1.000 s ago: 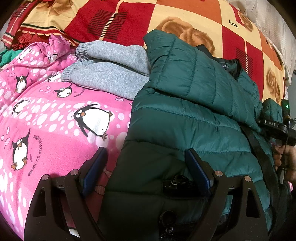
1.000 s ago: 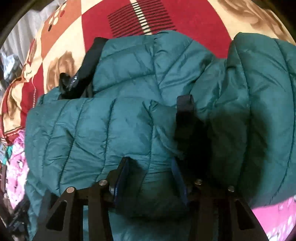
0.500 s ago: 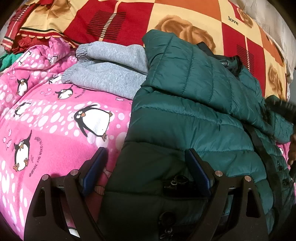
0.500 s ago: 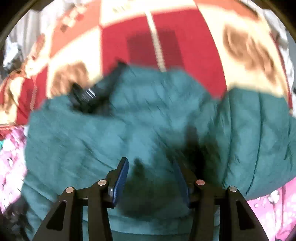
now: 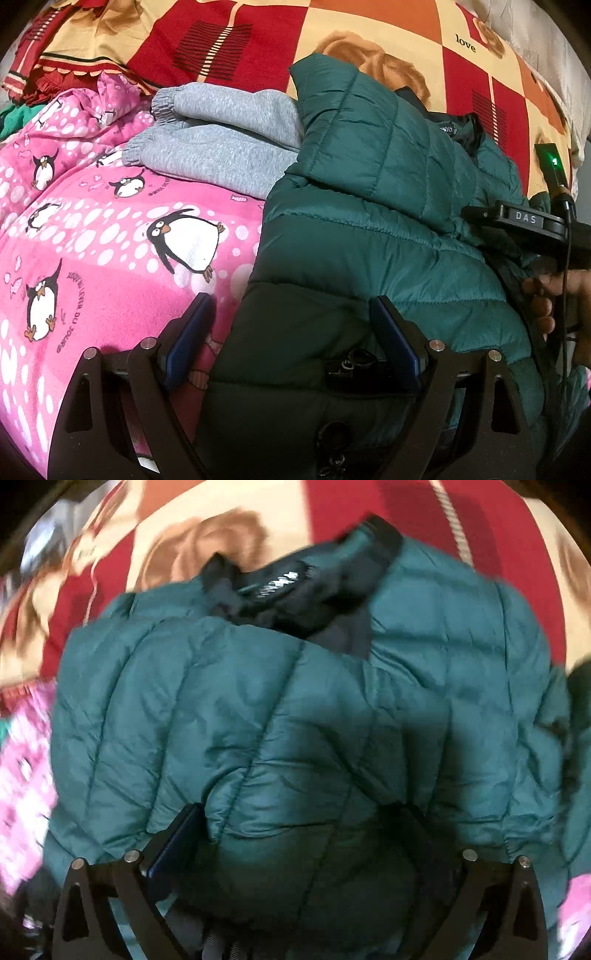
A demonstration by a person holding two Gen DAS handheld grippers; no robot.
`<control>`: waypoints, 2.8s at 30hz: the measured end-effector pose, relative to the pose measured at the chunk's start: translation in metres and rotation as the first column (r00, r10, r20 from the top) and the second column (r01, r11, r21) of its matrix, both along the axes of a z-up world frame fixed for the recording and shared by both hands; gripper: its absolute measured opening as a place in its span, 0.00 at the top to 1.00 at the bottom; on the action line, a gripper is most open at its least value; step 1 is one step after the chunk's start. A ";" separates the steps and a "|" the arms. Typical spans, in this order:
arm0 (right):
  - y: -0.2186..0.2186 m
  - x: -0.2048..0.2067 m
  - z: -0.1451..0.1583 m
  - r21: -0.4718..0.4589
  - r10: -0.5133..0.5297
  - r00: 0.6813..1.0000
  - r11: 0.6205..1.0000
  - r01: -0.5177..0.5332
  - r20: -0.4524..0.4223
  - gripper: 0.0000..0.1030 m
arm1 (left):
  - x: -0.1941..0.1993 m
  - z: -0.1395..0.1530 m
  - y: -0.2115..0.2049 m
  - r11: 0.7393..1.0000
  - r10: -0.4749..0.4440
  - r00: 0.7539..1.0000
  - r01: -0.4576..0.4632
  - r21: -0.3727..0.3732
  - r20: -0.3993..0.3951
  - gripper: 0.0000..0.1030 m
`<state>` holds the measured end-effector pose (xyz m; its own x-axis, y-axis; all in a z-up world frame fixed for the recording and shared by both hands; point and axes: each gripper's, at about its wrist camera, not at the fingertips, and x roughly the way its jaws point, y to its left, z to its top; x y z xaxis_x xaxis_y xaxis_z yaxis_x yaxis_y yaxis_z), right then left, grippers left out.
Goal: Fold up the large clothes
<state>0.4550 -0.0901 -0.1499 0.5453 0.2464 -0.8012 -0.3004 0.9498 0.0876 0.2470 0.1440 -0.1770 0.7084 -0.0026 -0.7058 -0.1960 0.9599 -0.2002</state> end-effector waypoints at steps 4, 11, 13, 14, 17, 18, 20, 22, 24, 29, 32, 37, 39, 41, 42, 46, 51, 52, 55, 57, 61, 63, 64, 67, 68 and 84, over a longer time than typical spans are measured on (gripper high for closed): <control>0.003 -0.012 0.014 -0.019 0.013 0.999 1.000 -0.012 0.031 0.04 | 0.000 0.000 0.000 1.000 0.001 1.000 -0.001 0.003 -0.002 0.16; -0.050 -0.074 0.060 -0.066 -0.030 0.983 0.997 0.043 0.183 0.05 | 0.002 0.001 0.000 1.000 0.000 1.000 0.000 0.012 -0.011 0.16; -0.081 -0.088 0.067 -0.077 -0.050 0.978 0.995 0.067 0.204 0.05 | 0.002 0.001 0.000 1.000 0.000 1.000 0.000 0.014 -0.016 0.16; -0.101 -0.098 0.070 -0.089 -0.065 0.974 0.992 0.086 0.219 0.05 | 0.002 0.002 0.000 1.000 -0.001 1.000 0.001 0.016 -0.018 0.16; -0.170 -0.122 0.076 -0.118 -0.141 0.955 0.977 0.177 0.261 0.05 | 0.003 0.002 -0.001 1.000 -0.001 1.000 0.001 0.024 -0.024 0.16; -0.196 -0.131 0.082 -0.109 -0.168 0.948 0.973 0.203 0.271 0.05 | 0.003 0.002 -0.002 1.000 0.000 1.000 0.001 0.029 -0.028 0.16; -0.260 -0.145 0.094 -0.056 -0.264 0.920 0.955 0.291 0.289 0.05 | 0.002 0.002 -0.003 0.999 -0.001 0.999 0.002 0.038 -0.034 0.16; -0.321 -0.157 0.104 0.028 -0.360 0.886 0.929 0.368 0.292 0.08 | 0.001 0.002 -0.004 0.999 -0.001 0.999 0.003 0.040 -0.039 0.15; -0.371 -0.163 0.111 0.121 -0.441 0.852 0.897 0.424 0.283 0.19 | 0.001 0.002 -0.003 0.999 -0.002 0.999 0.003 0.037 -0.037 0.16; -0.458 -0.146 0.120 0.236 -0.560 0.793 0.826 0.511 0.241 0.33 | 0.001 0.003 -0.003 0.999 -0.001 0.999 0.002 0.033 -0.034 0.16; -0.494 -0.127 0.113 0.314 -0.586 0.790 0.796 0.518 0.182 0.33 | 0.001 0.003 -0.003 0.999 -0.001 0.999 0.002 0.032 -0.034 0.15; -0.540 -0.089 0.080 0.493 -0.658 0.753 0.662 0.564 0.023 0.33 | 0.002 0.003 -0.005 0.999 0.007 0.999 -0.005 0.049 -0.035 0.15; -0.545 -0.080 0.078 0.528 -0.667 0.744 0.648 0.548 0.047 0.39 | 0.003 0.003 -0.006 0.999 0.009 0.999 -0.007 0.052 -0.035 0.14; -0.545 -0.064 0.077 0.545 -0.653 0.756 0.649 0.531 0.041 0.39 | 0.004 0.002 -0.006 0.998 0.011 0.999 -0.009 0.056 -0.035 0.13; -0.542 -0.056 0.078 0.531 -0.642 0.765 0.665 0.524 0.049 0.39 | 0.004 0.002 -0.007 0.998 0.012 0.999 -0.010 0.058 -0.035 0.13; -0.542 -0.046 0.073 0.489 -0.651 0.758 0.675 0.553 0.041 0.72 | 0.005 0.002 -0.007 0.998 0.012 0.999 -0.010 0.059 -0.035 0.13; -0.526 -0.070 0.093 0.469 -0.650 0.747 0.708 0.528 0.140 0.85 | 0.005 0.002 -0.007 0.998 0.012 0.999 -0.010 0.060 -0.036 0.13; -0.521 -0.074 0.098 0.464 -0.640 0.752 0.720 0.517 0.156 0.85 | 0.005 0.002 -0.007 0.998 0.012 0.999 -0.010 0.060 -0.035 0.13; -0.498 -0.091 0.118 0.453 -0.609 0.765 0.753 0.476 0.208 0.85 | 0.005 0.002 -0.007 0.998 0.012 0.999 -0.010 0.059 -0.035 0.13; -0.473 -0.104 0.133 0.457 -0.576 0.780 0.778 0.431 0.244 0.85 | 0.004 0.002 -0.007 0.998 0.012 0.999 -0.010 0.059 -0.035 0.14; -0.408 -0.118 0.153 0.488 -0.475 0.831 0.820 0.299 0.288 0.86 | 0.005 0.003 -0.006 0.998 0.011 0.999 -0.009 0.055 -0.033 0.14; -0.368 -0.120 0.158 0.504 -0.408 0.861 0.835 0.219 0.302 0.86 | 0.005 0.004 -0.005 0.999 0.010 0.999 -0.008 0.052 -0.032 0.14; -0.343 -0.120 0.160 0.514 -0.372 0.876 0.839 0.177 0.306 0.86 | 0.005 0.004 -0.004 0.999 0.010 0.999 -0.008 0.052 -0.032 0.14; -0.274 -0.116 0.158 0.543 -0.268 0.913 0.837 0.063 0.307 0.86 | 0.004 0.004 -0.003 0.999 0.009 1.000 -0.007 0.047 -0.030 0.14; -0.248 -0.113 0.156 0.548 -0.227 0.924 0.836 0.023 0.308 0.86 | 0.004 0.004 -0.003 0.999 0.008 1.000 -0.007 0.044 -0.028 0.14; -0.045 -0.093 0.028 0.489 0.114 0.991 0.862 -0.135 0.073 0.64 | 0.003 0.002 0.000 1.000 0.003 1.000 -0.002 0.028 -0.017 0.14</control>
